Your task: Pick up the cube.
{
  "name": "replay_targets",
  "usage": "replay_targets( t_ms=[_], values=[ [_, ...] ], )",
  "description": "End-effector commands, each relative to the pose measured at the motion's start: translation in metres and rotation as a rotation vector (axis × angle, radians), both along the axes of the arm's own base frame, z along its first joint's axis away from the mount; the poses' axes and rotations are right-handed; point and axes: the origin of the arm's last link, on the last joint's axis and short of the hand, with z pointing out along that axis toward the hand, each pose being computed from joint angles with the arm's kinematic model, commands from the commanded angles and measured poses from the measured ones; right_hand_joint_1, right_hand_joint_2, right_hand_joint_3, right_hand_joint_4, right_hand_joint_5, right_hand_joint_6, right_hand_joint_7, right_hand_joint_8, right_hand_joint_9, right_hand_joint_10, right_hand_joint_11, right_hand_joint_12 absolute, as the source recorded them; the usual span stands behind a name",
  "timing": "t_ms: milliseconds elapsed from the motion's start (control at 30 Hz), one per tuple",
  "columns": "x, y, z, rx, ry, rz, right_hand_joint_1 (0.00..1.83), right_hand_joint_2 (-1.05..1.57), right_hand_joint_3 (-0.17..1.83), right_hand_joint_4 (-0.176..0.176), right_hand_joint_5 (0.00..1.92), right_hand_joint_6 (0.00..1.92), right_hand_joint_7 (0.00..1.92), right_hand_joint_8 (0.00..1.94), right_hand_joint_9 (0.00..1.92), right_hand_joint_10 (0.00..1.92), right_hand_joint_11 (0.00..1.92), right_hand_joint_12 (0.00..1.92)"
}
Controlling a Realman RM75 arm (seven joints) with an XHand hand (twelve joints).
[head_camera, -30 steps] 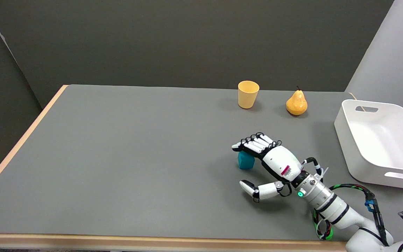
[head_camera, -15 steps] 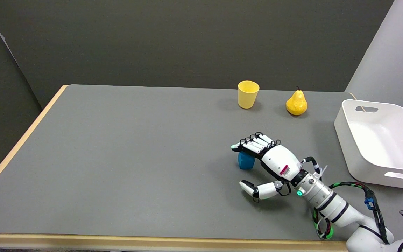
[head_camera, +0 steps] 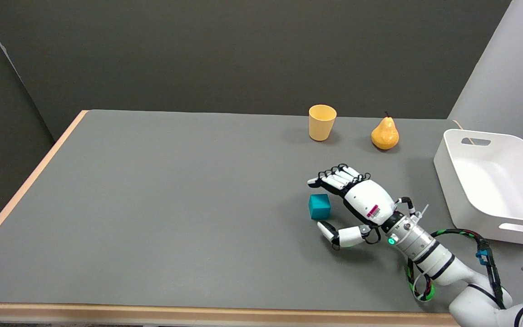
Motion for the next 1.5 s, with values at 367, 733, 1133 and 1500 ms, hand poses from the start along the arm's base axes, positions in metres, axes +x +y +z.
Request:
replay_targets(
  t_ms=[367, 733, 1133, 1500],
  values=[
    [-0.0048, -0.0164, 0.0101, -0.058, 0.027, -0.029, 0.75, 0.67, 0.90, 0.037, 0.32, 0.58, 0.49, 0.52, 0.34, 0.88, 0.16, 1.32],
    [-0.0057, -0.0178, 0.0069, -0.052, 0.029, -0.031, 0.79, 0.69, 0.92, 0.047, 0.35, 0.66, 0.55, 0.63, 0.40, 0.92, 0.17, 1.34],
    [-0.0063, -0.0171, 0.0051, -0.045, 0.028, -0.030, 0.87, 0.76, 0.88, 0.045, 0.39, 0.85, 0.72, 1.00, 0.54, 1.10, 0.22, 1.36],
    [-0.0028, -0.0176, 0.0072, -0.052, 0.017, -0.013, 1.33, 0.90, 0.70, 0.024, 0.43, 1.12, 0.77, 1.55, 0.67, 1.36, 0.33, 1.45]
  ],
)
